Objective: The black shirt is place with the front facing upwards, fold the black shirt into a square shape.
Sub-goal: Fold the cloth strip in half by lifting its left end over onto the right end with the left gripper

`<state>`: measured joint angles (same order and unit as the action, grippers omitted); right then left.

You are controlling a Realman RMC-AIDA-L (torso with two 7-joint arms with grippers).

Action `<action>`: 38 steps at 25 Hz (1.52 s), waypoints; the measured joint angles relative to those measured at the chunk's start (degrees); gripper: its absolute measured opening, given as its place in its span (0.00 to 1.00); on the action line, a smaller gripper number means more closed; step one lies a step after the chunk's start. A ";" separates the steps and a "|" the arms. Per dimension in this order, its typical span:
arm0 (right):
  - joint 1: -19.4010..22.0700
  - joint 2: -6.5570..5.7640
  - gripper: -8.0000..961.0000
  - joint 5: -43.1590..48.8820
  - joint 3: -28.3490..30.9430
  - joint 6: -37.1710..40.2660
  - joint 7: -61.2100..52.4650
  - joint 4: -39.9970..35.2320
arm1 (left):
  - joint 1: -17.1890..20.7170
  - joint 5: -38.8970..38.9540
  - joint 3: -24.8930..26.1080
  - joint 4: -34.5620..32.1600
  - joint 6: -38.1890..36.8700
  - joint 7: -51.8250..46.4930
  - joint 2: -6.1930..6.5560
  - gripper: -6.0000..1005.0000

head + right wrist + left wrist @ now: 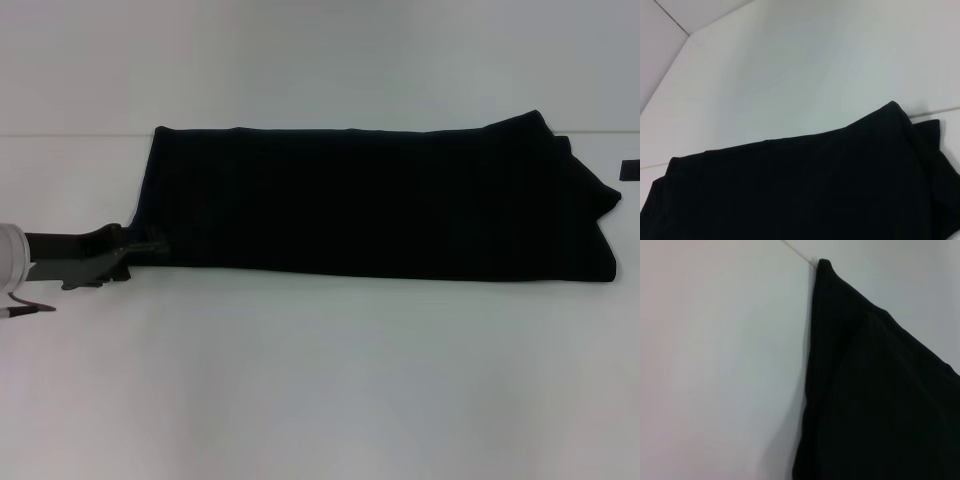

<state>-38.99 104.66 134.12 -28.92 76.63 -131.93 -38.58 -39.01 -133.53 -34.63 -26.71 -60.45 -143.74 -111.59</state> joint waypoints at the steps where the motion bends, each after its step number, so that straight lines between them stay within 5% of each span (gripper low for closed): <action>1: 0.01 -0.01 0.80 0.00 0.04 0.00 0.00 0.00 | -0.01 0.00 0.00 0.06 0.05 0.00 0.01 0.81; 38: -0.12 -0.16 0.79 0.01 0.71 0.00 -0.17 -0.01 | -1.81 -0.15 -2.37 0.10 5.07 0.44 -0.33 0.76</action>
<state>-39.11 104.51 134.12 -28.21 76.64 -132.10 -38.59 -40.82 -133.68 -37.00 -26.61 -55.38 -143.30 -111.92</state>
